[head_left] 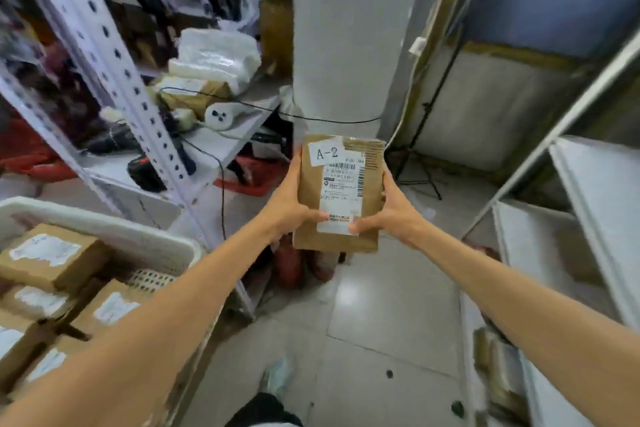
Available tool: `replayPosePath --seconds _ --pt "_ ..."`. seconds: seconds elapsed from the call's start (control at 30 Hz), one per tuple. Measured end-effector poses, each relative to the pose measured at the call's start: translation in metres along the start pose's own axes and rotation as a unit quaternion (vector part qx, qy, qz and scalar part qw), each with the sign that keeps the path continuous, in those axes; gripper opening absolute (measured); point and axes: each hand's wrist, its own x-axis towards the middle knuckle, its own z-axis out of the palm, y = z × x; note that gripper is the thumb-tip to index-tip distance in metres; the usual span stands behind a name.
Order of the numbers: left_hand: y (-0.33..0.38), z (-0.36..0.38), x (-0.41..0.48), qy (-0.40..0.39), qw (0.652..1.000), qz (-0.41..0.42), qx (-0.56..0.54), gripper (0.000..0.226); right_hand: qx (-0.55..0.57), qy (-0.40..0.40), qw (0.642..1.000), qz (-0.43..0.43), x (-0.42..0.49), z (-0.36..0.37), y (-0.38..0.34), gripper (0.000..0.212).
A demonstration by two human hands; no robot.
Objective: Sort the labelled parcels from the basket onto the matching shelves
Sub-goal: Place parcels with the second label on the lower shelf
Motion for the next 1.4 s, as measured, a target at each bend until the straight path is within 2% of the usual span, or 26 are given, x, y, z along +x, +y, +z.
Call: replayPosePath --seconds 0.13,0.27,0.37,0.5,0.6,0.73,0.87,1.0,1.13,1.23,1.4 --pt "0.041 0.048 0.075 -0.131 0.99 0.056 -0.017 0.13 0.006 0.14 0.99 0.023 -0.014 -0.064 0.001 0.132" --pt "0.077 0.103 0.136 -0.267 0.958 0.1 -0.021 0.134 0.027 0.27 0.96 0.062 -0.037 -0.113 0.005 0.131" --pt "0.095 0.145 0.163 -0.346 0.93 0.123 -0.021 0.133 0.044 0.342 0.935 0.082 -0.06 -0.133 0.009 0.119" --pt "0.105 0.199 0.176 -0.453 0.881 0.129 -0.029 0.131 0.035 0.442 0.888 0.124 -0.096 -0.141 0.023 0.108" --pt "0.109 0.241 0.176 -0.536 0.835 0.122 -0.033 0.132 0.038 0.517 0.84 0.159 -0.125 -0.137 0.034 0.117" --pt "0.112 0.298 0.169 -0.607 0.786 0.115 -0.024 0.126 0.063 0.58 0.787 0.202 -0.159 -0.14 0.051 0.12" --pt "0.118 0.356 0.166 -0.652 0.748 0.124 -0.018 0.122 0.075 0.624 0.745 0.224 -0.187 -0.16 0.074 0.118" --pt "0.133 0.418 0.175 -0.666 0.737 0.112 0.008 0.121 0.093 0.652 0.711 0.246 -0.204 -0.202 0.093 0.124" --pt "0.153 0.477 0.188 -0.673 0.735 0.085 0.013 0.118 0.118 0.661 0.684 0.284 -0.211 -0.249 0.111 0.132" --pt "0.16 0.514 0.199 -0.663 0.746 0.053 0.025 0.115 0.149 0.655 0.673 0.309 -0.216 -0.281 0.122 0.128" --pt "0.162 0.564 0.216 -0.67 0.738 0.051 0.055 0.102 0.167 0.67 0.634 0.347 -0.219 -0.315 0.143 0.128"
